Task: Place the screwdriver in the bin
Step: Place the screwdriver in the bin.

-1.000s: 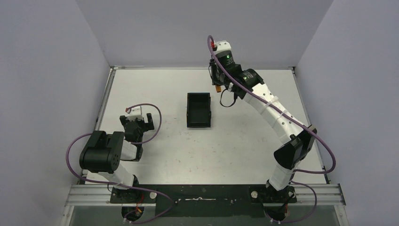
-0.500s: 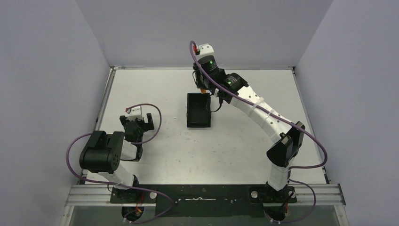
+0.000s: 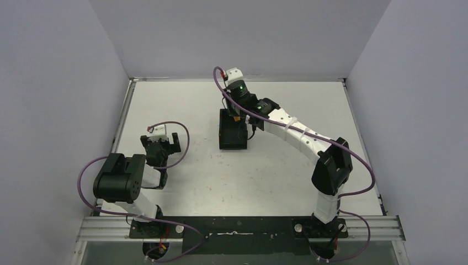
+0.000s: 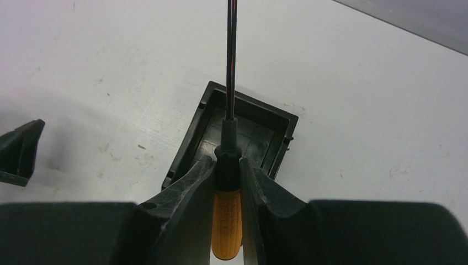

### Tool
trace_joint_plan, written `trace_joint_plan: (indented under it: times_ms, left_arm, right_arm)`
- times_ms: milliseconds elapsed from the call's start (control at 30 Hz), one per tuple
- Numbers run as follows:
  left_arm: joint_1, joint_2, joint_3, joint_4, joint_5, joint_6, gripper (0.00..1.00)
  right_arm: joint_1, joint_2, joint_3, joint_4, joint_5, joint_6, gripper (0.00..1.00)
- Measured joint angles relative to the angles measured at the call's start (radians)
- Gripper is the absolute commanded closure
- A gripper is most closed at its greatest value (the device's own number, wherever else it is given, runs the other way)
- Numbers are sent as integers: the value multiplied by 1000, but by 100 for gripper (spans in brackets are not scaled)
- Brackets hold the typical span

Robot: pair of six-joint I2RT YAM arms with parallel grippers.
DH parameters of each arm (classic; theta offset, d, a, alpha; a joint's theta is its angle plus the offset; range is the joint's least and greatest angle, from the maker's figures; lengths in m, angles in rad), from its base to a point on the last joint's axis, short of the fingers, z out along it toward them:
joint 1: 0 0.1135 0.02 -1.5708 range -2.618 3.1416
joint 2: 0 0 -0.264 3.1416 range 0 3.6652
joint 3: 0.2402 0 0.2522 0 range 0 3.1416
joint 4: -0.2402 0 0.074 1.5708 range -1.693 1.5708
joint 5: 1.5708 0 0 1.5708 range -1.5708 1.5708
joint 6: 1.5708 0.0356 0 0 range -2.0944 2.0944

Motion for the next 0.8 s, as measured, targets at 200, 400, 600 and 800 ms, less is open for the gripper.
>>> trace_joint_plan:
  times_ms: [200, 400, 600, 800]
  left_arm:
    - [0, 0, 0, 0, 0, 0, 3]
    - [0, 0, 0, 0, 0, 0, 3]
    - [0, 0, 0, 0, 0, 0, 3]
    - [0, 0, 0, 0, 0, 0, 3]
  right_arm:
    - [0, 6, -113, 92, -30, -41, 100]
    - [0, 31, -190, 185, -69, -87, 100]
    - [0, 101, -249, 258, -96, -124, 100]
    - [-1, 155, -281, 290, -107, -164, 100]
